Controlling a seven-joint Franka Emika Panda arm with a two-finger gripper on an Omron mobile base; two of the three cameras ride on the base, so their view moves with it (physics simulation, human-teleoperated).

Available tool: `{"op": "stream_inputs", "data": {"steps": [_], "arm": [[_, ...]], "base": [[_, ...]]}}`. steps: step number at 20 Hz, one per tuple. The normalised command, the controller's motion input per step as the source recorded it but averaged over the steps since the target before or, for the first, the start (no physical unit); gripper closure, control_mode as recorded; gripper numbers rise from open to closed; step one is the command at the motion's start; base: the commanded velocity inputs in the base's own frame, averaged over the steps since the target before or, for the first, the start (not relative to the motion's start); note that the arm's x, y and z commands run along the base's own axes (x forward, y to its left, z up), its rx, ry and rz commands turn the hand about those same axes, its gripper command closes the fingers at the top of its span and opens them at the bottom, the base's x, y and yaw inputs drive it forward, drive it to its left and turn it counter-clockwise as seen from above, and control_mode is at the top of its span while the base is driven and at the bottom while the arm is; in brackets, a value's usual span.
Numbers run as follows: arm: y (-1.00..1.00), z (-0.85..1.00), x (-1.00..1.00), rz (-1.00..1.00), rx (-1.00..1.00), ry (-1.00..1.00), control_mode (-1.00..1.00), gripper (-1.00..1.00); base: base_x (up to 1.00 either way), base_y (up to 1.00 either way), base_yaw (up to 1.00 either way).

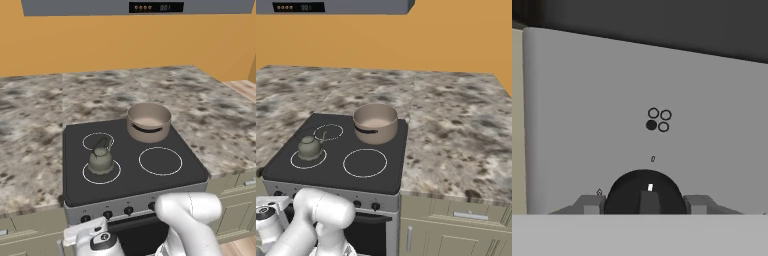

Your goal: Pick the kettle from the counter and place it on a stove burner. Then turn the burner on.

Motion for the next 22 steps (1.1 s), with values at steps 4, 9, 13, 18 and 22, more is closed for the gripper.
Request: {"op": "stream_inputs", "data": {"steps": [4, 9, 13, 18, 22], "arm": [[0.12, 0.00, -0.11, 0.34, -0.08, -0.07, -1.00, 1.00], [0.27, -0.17, -0.02, 0.47, -0.17, 0.00, -1.00, 1.00], [0.32, -0.41, 0.00, 0.48, -0.24, 0.01, -1.00, 1.00], [0.24, -0.68, 0.24, 0.46, -0.28, 0.13, -1.00, 1.00], [0.15, -0.87, 0.38, 0.53, -0.34, 0.17, -1.00, 1.00]], "base": [[0.00, 0.00, 0.00], [0.00, 0.00, 0.00], [0.00, 0.00, 0.00], [0.00, 0.00, 0.00], [0.00, 0.00, 0.00]]}}
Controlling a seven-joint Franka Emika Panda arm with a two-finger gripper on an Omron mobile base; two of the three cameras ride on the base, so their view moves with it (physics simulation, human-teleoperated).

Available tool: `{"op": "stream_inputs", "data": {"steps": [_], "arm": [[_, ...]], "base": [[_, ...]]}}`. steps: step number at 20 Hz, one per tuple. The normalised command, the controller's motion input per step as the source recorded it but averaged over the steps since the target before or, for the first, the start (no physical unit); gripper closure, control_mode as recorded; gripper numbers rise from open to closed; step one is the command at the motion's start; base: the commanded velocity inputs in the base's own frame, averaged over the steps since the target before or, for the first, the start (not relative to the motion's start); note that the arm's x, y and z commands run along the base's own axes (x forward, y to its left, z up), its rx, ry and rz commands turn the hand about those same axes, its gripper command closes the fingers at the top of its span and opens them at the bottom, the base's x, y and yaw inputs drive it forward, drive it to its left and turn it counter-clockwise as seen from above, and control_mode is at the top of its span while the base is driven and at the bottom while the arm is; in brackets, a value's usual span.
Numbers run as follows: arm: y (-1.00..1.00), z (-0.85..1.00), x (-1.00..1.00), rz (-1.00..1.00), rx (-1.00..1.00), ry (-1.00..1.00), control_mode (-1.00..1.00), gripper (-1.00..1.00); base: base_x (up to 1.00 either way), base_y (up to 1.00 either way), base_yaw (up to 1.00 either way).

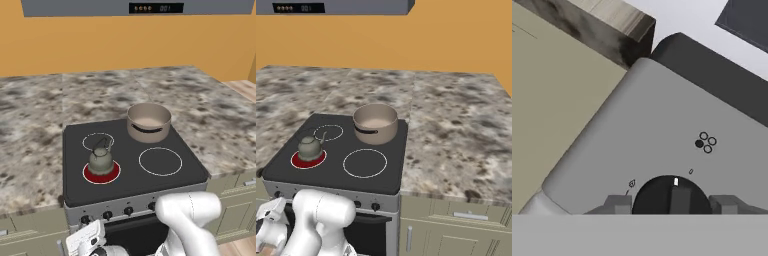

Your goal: Pick the kettle from the counter and place it on a stove burner. Then turn the burner on.

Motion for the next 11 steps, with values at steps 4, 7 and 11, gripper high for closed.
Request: {"op": "stream_inputs", "data": {"steps": [4, 7, 11], "arm": [[0.25, -0.96, 0.34, 0.49, -0.40, 0.24, -1.00, 1.00], [0.21, -0.99, 0.23, 0.52, -0.40, 0.24, -1.00, 1.00], [0.18, -1.00, 0.03, 0.55, -0.44, 0.35, -1.00, 1.00]], "base": [[0.00, 0.00, 0.00], [0.00, 0.00, 0.00], [0.00, 0.00, 0.00]]}}
